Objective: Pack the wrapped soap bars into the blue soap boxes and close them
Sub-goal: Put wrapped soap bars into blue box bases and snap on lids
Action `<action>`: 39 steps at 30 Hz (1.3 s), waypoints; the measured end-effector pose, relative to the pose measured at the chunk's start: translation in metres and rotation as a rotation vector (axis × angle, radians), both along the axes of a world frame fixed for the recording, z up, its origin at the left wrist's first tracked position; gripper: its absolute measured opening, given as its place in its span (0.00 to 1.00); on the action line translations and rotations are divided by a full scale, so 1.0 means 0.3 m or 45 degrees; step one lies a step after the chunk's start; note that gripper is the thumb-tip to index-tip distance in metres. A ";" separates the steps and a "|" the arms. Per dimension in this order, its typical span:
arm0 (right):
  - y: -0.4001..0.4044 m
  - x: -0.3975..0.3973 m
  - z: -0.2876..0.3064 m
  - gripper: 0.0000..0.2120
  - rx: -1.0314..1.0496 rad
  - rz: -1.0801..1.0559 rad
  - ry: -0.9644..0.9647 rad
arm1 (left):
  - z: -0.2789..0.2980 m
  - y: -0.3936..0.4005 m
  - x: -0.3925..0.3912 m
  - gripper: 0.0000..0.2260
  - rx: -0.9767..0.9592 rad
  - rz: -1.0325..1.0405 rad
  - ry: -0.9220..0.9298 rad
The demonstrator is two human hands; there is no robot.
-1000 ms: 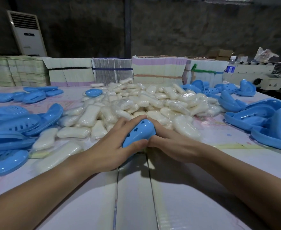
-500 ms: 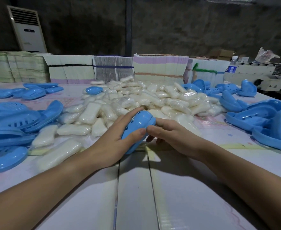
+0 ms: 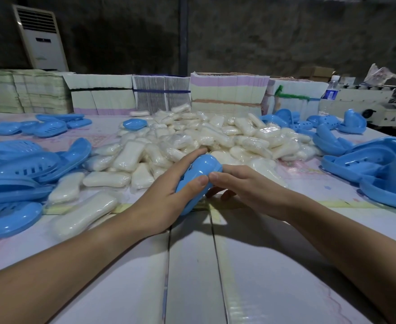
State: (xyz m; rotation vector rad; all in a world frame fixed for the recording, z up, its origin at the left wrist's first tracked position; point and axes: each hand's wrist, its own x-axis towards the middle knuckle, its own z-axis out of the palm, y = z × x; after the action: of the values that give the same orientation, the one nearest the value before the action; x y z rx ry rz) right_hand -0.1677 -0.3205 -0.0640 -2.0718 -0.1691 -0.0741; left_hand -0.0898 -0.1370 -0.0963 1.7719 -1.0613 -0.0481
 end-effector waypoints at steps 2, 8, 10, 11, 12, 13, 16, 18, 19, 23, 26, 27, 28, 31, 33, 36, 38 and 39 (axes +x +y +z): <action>-0.001 0.000 0.003 0.20 0.002 0.005 0.011 | 0.002 0.003 -0.001 0.26 0.000 -0.014 0.020; -0.002 -0.012 0.013 0.17 -0.073 0.054 -0.014 | 0.005 0.007 -0.002 0.26 0.067 -0.046 -0.008; -0.007 -0.019 0.015 0.24 -0.155 0.079 -0.014 | 0.009 0.010 -0.001 0.26 0.093 -0.063 -0.030; -0.008 -0.019 0.015 0.26 -0.165 0.091 -0.017 | 0.010 0.009 -0.001 0.26 0.095 -0.069 -0.031; -0.008 -0.017 0.011 0.25 -0.140 0.088 -0.029 | 0.012 0.008 -0.003 0.26 0.081 -0.073 -0.023; -0.005 -0.013 0.007 0.23 -0.090 0.062 -0.045 | 0.013 0.005 -0.005 0.25 0.044 -0.075 -0.002; 0.014 0.005 -0.008 0.17 0.057 -0.010 -0.084 | 0.011 -0.010 -0.010 0.26 -0.122 -0.059 0.110; 0.023 0.013 -0.014 0.16 0.159 0.008 -0.095 | 0.008 -0.019 -0.011 0.26 -0.172 -0.050 0.151; 0.027 0.013 -0.014 0.15 0.199 0.023 -0.099 | 0.007 -0.022 -0.013 0.26 -0.176 -0.055 0.161; 0.026 0.015 -0.018 0.12 0.256 0.035 -0.109 | 0.009 -0.026 -0.016 0.22 -0.161 -0.076 0.198; 0.023 0.018 -0.023 0.12 0.259 0.038 -0.107 | 0.009 -0.029 -0.015 0.19 -0.158 -0.078 0.214; 0.024 0.017 -0.024 0.12 0.264 0.047 -0.104 | 0.008 -0.030 -0.014 0.19 -0.161 -0.075 0.218; 0.025 0.017 -0.023 0.12 0.272 0.055 -0.099 | 0.008 -0.029 -0.013 0.19 -0.159 -0.071 0.218; 0.028 0.014 -0.019 0.11 0.267 0.065 -0.091 | 0.007 -0.029 -0.013 0.20 -0.145 -0.073 0.208; 0.031 0.009 -0.015 0.11 0.280 0.077 -0.083 | 0.004 -0.028 -0.008 0.20 -0.156 -0.088 0.231; 0.033 0.004 -0.010 0.12 0.283 0.085 -0.072 | 0.001 -0.026 -0.007 0.21 -0.171 -0.097 0.255; 0.033 0.003 -0.010 0.12 0.277 0.082 -0.060 | 0.003 -0.026 -0.010 0.21 -0.183 -0.099 0.265; 0.033 0.003 -0.009 0.12 0.273 0.078 -0.055 | 0.004 -0.026 -0.012 0.21 -0.185 -0.100 0.271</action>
State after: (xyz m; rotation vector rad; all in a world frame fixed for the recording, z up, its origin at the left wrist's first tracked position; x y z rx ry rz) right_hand -0.1667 -0.3107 -0.0667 -1.8511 -0.2408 -0.0959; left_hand -0.0936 -0.1448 -0.0951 1.5569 -0.9548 -0.1986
